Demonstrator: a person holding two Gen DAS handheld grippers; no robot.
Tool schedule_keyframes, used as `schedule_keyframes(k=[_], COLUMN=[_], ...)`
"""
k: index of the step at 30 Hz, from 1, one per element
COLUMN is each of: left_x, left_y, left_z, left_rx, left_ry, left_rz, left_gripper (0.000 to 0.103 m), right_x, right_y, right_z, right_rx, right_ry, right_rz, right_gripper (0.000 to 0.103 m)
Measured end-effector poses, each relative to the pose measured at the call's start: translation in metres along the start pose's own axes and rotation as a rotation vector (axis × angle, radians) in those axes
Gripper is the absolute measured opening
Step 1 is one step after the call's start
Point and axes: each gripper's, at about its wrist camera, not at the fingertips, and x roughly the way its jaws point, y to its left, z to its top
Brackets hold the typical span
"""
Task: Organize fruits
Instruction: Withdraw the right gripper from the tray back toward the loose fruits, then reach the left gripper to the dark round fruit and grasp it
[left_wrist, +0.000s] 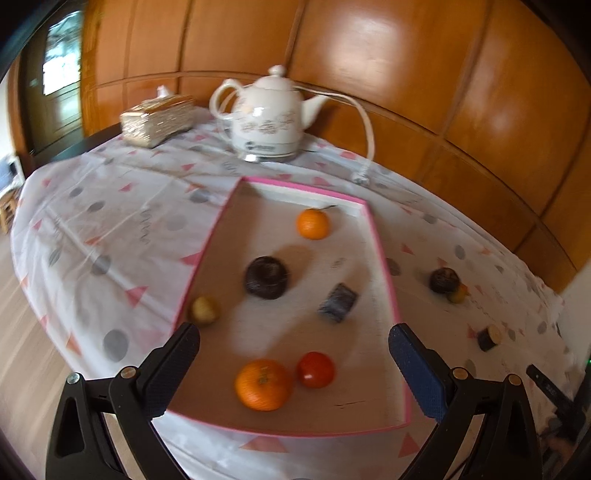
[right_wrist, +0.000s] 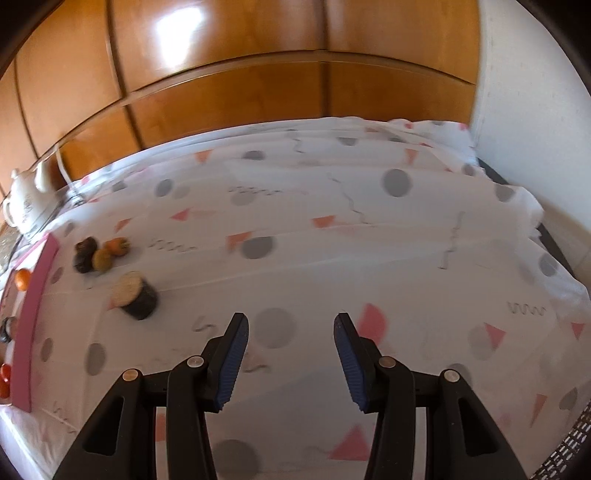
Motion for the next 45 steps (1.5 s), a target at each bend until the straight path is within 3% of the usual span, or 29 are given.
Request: schedule_keyframes(k=[4,9,16,20,22,25,29,45], left_x=[0.003,0.016,0.033,0.046,0.057,0.079,0.106,0.173], left_y=[-0.015,-0.031,-0.08,-0.111,-0.124,-0.139,-0.157,-0.184], left_z=[0.009,0.02,0.034,0.038,0.041,0.045,0.045,0.051], left_rx=[0.03,0.05,0.227,0.326,0.342,0.331,0.299,0.137], left_ry=[0.011,0.08,0.13,0.121,0.139,0.197,0.261,0.328], left_rz=[-0.049,-0.098,-0.211,-0.235,-0.247,-0.27,-0.302,-0.306], left_gripper=[0.103,0.102,0.098,0.098,0.091,0.076,0.066,0.066], right_x=[0.003,0.002,0.004,0.004,0.003,0.003,0.004,0.01], right_y=[-0.016,-0.026,-0.035,-0.04,-0.045,-0.052,-0.059,-0.077], right_z=[-0.002,-0.002,0.0,0.001,0.002,0.002,0.002,-0.001], right_rx=[0.038,0.056,0.074,0.081,0.09,0.104,0.116,0.156], right_ry=[0.0,-0.003,-0.009,-0.012,-0.015,-0.016,-0.011,-0.015], right_rz=[-0.028,-0.044,-0.052,-0.059,-0.066,-0.076,-0.089,-0.148], right_gripper=[0.049,0.049,0.049,0.049,0.049,0.049,0.049,0.049])
